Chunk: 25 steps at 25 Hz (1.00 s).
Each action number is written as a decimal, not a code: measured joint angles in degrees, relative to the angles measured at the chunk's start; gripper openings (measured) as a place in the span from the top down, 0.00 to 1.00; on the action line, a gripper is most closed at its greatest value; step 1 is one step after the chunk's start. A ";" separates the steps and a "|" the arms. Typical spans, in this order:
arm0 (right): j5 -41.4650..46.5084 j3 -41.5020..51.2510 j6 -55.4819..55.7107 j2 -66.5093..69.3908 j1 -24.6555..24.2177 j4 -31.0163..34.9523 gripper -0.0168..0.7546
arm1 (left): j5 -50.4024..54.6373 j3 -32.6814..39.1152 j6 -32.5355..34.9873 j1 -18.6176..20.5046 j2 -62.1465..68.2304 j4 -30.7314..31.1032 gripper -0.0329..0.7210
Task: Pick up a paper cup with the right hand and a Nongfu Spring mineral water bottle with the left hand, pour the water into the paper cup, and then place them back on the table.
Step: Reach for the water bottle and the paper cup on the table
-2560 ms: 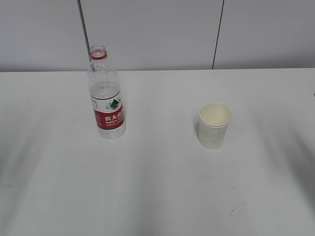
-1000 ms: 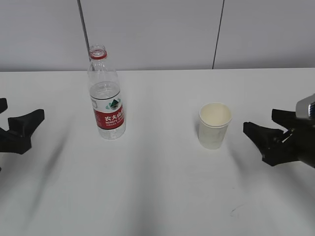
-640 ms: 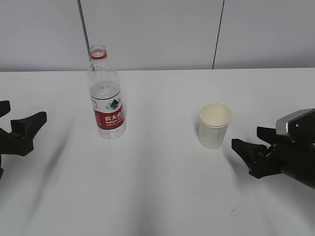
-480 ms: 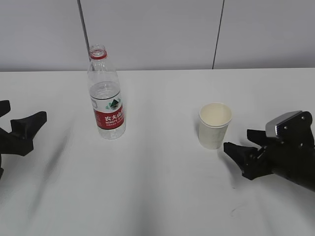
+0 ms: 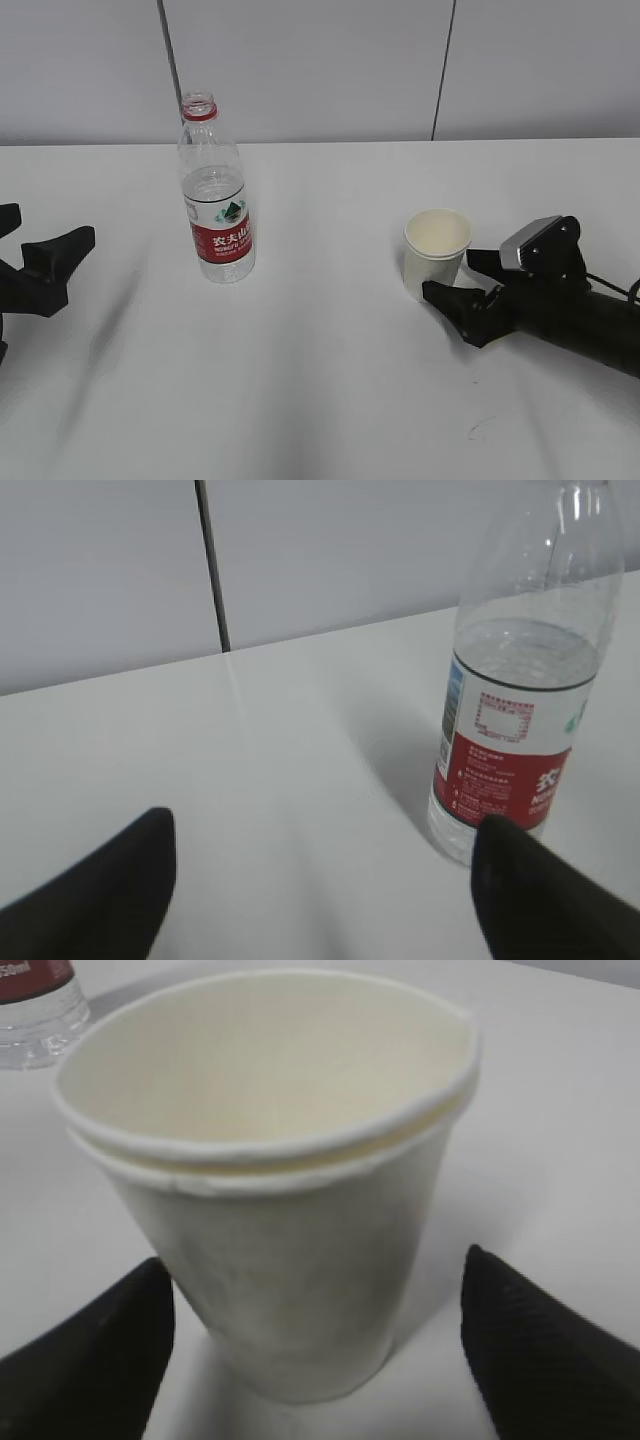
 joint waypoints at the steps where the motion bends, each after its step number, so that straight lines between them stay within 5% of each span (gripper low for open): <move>1: 0.00 -0.93 0.00 0.60 0.00 -0.99 0.11 | 0.00 0.00 0.00 0.00 0.12 0.00 0.22; 15: -0.10 -9.83 0.68 4.03 0.00 -6.41 0.11 | -2.14 0.00 -0.05 0.00 4.03 0.00 0.22; 25: -0.14 -10.06 1.99 4.74 0.00 -6.73 0.27 | -3.90 -0.58 -1.41 0.00 5.05 2.59 0.22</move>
